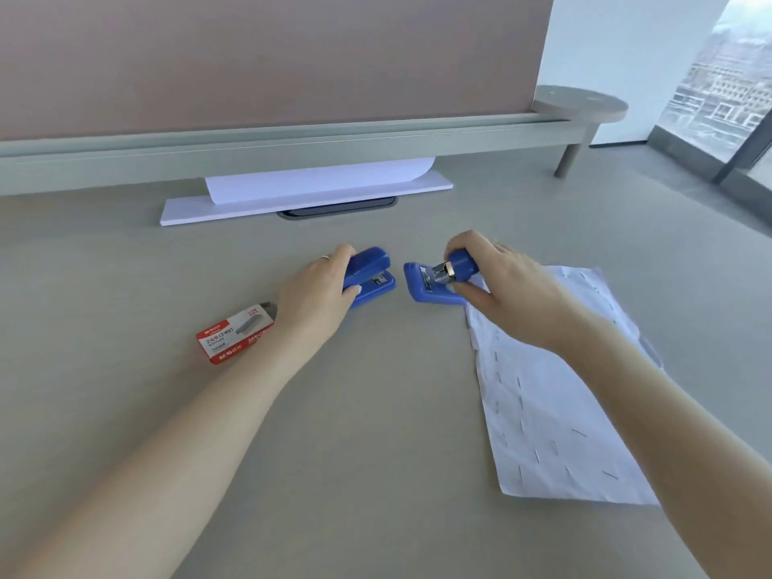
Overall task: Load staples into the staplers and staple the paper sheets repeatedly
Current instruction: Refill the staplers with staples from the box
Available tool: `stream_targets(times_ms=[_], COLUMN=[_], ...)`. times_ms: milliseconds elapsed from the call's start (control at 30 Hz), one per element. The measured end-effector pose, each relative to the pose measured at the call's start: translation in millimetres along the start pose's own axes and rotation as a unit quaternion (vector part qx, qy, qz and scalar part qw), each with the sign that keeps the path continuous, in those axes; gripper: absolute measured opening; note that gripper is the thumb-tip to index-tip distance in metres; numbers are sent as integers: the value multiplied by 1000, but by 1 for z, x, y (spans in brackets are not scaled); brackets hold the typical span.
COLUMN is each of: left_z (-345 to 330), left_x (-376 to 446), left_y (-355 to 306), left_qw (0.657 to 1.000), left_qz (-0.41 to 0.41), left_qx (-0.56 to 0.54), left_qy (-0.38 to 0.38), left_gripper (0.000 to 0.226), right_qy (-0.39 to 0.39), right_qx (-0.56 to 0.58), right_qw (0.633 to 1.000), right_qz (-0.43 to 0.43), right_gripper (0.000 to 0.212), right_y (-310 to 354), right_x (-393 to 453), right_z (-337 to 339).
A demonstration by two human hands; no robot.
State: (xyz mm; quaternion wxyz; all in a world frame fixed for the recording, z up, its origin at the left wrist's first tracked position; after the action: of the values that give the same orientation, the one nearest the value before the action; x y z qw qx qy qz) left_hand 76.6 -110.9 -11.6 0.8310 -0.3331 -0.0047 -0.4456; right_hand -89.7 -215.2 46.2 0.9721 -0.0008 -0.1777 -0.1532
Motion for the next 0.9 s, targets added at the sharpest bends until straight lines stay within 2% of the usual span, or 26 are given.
stream_targets(times_ms=[67, 133, 200, 267, 433, 567, 633, 800, 900], left_z=[4, 21, 44, 61, 63, 52, 46, 34, 29], left_x=[-1, -15, -42, -75, -125, -131, -129, -116, -109], left_y=[0, 0, 3, 9, 23, 28, 29, 26, 23], left_qw=[999, 994, 980, 964, 958, 963, 966, 949, 939], left_qz=[-5, -21, -20, -6, 5, 14, 28, 93, 103], left_qx=[-40, -102, -185, -255, -286, -261, -249, -299, -326], left_qy=[13, -23, -72, -80, 27, 73, 66, 43, 50], left_gripper=[34, 36, 29, 23, 43, 36, 33, 15, 9], right_qy=[45, 73, 94, 120, 129, 127, 107, -30, -48], right_qx=[19, 5, -3, 13, 37, 101, 144, 198, 181], right_qw=[998, 992, 986, 982, 982, 982, 981, 979, 981], right_qz=[50, 105, 139, 143, 134, 98, 74, -32, -59], right_gripper=[21, 23, 24, 26, 33, 37, 41, 60, 63], right_y=[27, 55, 78, 94, 115, 114, 112, 111, 126], right_x=[-7, -9, -8, -4, 0, -2, -5, -18, -20], right_z=[3, 0, -6, -15, -40, -55, -59, -49, -51])
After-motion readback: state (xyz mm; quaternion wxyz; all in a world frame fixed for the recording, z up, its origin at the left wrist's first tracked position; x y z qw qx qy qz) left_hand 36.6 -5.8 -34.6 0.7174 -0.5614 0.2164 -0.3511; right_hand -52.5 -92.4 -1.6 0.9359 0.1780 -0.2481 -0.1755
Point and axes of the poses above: each hand's wrist, its own x-axis towards the middle knuckle, its own z-axis out of the back of the hand, y = z × x, the point moved 5 cm from there along x, towards the middle knuckle, and after that the axes turned 13 degrees about -x, right-handed, at the moved point
